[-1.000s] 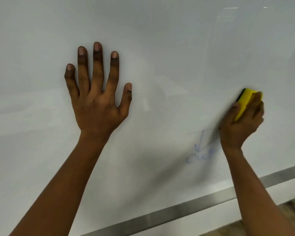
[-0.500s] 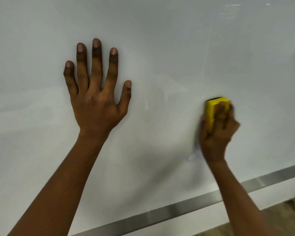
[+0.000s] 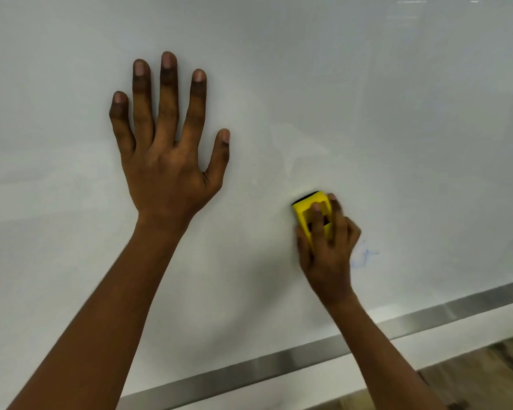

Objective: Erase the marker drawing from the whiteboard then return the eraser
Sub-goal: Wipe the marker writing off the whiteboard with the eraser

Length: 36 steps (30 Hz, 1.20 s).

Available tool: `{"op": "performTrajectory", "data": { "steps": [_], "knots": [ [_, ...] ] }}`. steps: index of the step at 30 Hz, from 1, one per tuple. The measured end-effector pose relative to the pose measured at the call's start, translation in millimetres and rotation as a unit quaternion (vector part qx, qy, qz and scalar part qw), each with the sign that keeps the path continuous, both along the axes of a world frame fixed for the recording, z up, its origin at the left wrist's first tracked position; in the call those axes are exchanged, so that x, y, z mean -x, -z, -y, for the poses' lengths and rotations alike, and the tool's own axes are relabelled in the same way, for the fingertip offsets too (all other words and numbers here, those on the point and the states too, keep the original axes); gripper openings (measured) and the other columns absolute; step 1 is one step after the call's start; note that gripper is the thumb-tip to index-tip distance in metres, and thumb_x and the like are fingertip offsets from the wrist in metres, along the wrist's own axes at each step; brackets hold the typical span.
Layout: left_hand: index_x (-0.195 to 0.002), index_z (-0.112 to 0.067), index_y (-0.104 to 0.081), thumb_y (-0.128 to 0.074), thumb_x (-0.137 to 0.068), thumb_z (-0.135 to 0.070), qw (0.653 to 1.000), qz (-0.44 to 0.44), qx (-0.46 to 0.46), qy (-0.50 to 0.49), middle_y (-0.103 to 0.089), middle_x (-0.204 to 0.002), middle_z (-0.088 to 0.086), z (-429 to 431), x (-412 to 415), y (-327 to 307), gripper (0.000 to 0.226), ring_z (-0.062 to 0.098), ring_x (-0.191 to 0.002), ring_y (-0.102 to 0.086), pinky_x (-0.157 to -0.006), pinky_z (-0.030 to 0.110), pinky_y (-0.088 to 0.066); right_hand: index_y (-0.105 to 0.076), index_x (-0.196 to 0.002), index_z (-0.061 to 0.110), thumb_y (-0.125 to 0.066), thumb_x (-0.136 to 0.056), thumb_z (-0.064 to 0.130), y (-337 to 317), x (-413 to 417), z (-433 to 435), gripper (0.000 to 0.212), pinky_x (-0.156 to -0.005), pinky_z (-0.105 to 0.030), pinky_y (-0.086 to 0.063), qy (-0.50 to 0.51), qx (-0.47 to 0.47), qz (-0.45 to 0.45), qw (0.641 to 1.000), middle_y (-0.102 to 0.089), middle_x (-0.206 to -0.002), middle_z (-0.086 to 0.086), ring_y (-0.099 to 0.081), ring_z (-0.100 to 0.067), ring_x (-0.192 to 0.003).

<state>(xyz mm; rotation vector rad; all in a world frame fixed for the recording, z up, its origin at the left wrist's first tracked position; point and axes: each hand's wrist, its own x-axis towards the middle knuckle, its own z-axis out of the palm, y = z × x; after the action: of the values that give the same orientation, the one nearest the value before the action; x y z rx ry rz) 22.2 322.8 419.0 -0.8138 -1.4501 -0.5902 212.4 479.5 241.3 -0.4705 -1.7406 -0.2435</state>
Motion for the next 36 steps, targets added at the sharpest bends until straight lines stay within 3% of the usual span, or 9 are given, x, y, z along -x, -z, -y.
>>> {"op": "performTrajectory", "data": {
  "steps": [8, 12, 16, 19, 22, 26, 29, 33, 36],
  "knots": [
    [-0.165, -0.018, -0.040, -0.049, -0.109, -0.050, 1.000, -0.001, -0.005, -0.016, -0.043, -0.167, 0.019, -2.6, -2.1, 0.2, 0.066, 0.048, -0.154, -0.039, -0.127, 0.061, -0.026, -0.027, -0.163, 0.009, -0.045, -0.113, 0.034, -17.0, -61.2, -82.3, 0.059, -0.109, -0.050, -0.039, 0.104, 0.241, -0.222, 0.939, -0.035, -0.161, -0.024, -0.046, -0.042, -0.126],
    [-0.164, -0.018, -0.042, -0.050, -0.109, -0.051, 1.000, -0.005, -0.010, -0.023, -0.045, -0.166, 0.019, -4.5, -2.1, 1.1, 0.065, 0.048, -0.152, -0.041, -0.127, 0.062, -0.027, -0.027, -0.160, 0.002, -0.051, -0.110, 0.027, 4.9, -23.9, -22.9, 0.061, -0.117, -0.043, -0.029, 0.065, 0.169, -0.127, 0.975, -0.033, -0.158, -0.034, -0.040, -0.045, -0.136],
    [-0.164, -0.019, -0.042, -0.049, -0.109, -0.051, 1.000, -0.010, -0.012, -0.023, -0.046, -0.165, 0.018, -2.9, 0.8, 0.9, 0.065, 0.047, -0.152, -0.042, -0.127, 0.060, -0.028, -0.031, -0.156, 0.015, -0.060, -0.106, 0.025, 31.8, 6.3, 30.1, 0.059, -0.108, -0.046, -0.037, -0.023, 0.061, 0.023, 0.998, -0.036, -0.153, -0.030, -0.053, -0.053, -0.119],
    [-0.163, -0.018, -0.043, -0.050, -0.109, -0.052, 1.000, -0.010, -0.013, -0.019, -0.047, -0.165, 0.018, -1.9, 2.3, 0.9, 0.065, 0.047, -0.152, -0.042, -0.127, 0.060, -0.028, -0.029, -0.158, 0.019, -0.061, -0.106, 0.025, 29.4, -9.9, 5.4, 0.061, -0.108, -0.049, -0.039, 0.000, 0.042, -0.002, 0.999, -0.035, -0.153, -0.029, -0.047, -0.048, -0.125],
    [-0.162, -0.017, -0.046, -0.050, -0.108, -0.052, 1.000, -0.009, -0.015, -0.022, -0.048, -0.163, 0.019, -3.4, 0.8, 0.7, 0.064, 0.047, -0.151, -0.043, -0.126, 0.061, -0.028, -0.024, -0.162, 0.006, -0.056, -0.109, 0.026, 25.9, -40.7, -37.9, 0.065, -0.118, -0.044, -0.030, 0.064, 0.161, -0.110, 0.979, -0.033, -0.156, -0.034, -0.041, -0.048, -0.134],
    [-0.160, -0.017, -0.049, -0.050, -0.108, -0.052, 0.999, -0.007, -0.025, -0.025, -0.051, -0.161, 0.019, -6.9, -0.6, 1.0, 0.063, 0.048, -0.149, -0.046, -0.125, 0.062, -0.030, -0.024, -0.162, 0.004, -0.047, -0.112, 0.031, 15.4, -45.9, -51.3, 0.062, -0.113, -0.049, -0.037, 0.080, 0.256, -0.193, 0.944, -0.032, -0.159, -0.028, -0.043, -0.047, -0.130],
    [-0.159, -0.018, -0.050, -0.051, -0.107, -0.052, 0.999, -0.008, -0.034, -0.023, -0.052, -0.160, 0.019, -8.3, 0.2, 1.3, 0.062, 0.048, -0.148, -0.047, -0.125, 0.062, -0.031, -0.024, -0.160, -0.002, -0.051, -0.110, 0.024, 27.5, -22.0, -17.4, 0.063, -0.117, -0.051, -0.031, 0.073, 0.219, -0.147, 0.962, -0.030, -0.157, -0.036, -0.038, -0.048, -0.139],
    [-0.159, -0.018, -0.050, -0.053, -0.107, -0.052, 0.999, -0.012, -0.037, -0.018, -0.053, -0.160, 0.018, -7.4, 2.5, 0.7, 0.062, 0.048, -0.148, -0.047, -0.125, 0.061, -0.031, -0.022, -0.161, 0.015, -0.055, -0.108, 0.024, 52.4, 10.6, 34.3, 0.063, -0.111, -0.052, -0.038, -0.037, 0.099, 0.016, 0.994, -0.028, -0.154, -0.030, -0.040, -0.049, -0.132],
    [-0.159, -0.018, -0.050, -0.052, -0.107, -0.051, 0.999, -0.007, -0.032, -0.009, -0.052, -0.161, 0.018, -5.7, 3.1, 0.8, 0.061, 0.048, -0.149, -0.046, -0.126, 0.060, -0.030, -0.022, -0.162, 0.016, -0.055, -0.109, 0.026, 50.9, -1.2, 13.8, 0.063, -0.110, -0.052, -0.040, -0.016, 0.068, 0.012, 0.997, -0.028, -0.154, -0.028, -0.040, -0.048, -0.130]
  ]
}}
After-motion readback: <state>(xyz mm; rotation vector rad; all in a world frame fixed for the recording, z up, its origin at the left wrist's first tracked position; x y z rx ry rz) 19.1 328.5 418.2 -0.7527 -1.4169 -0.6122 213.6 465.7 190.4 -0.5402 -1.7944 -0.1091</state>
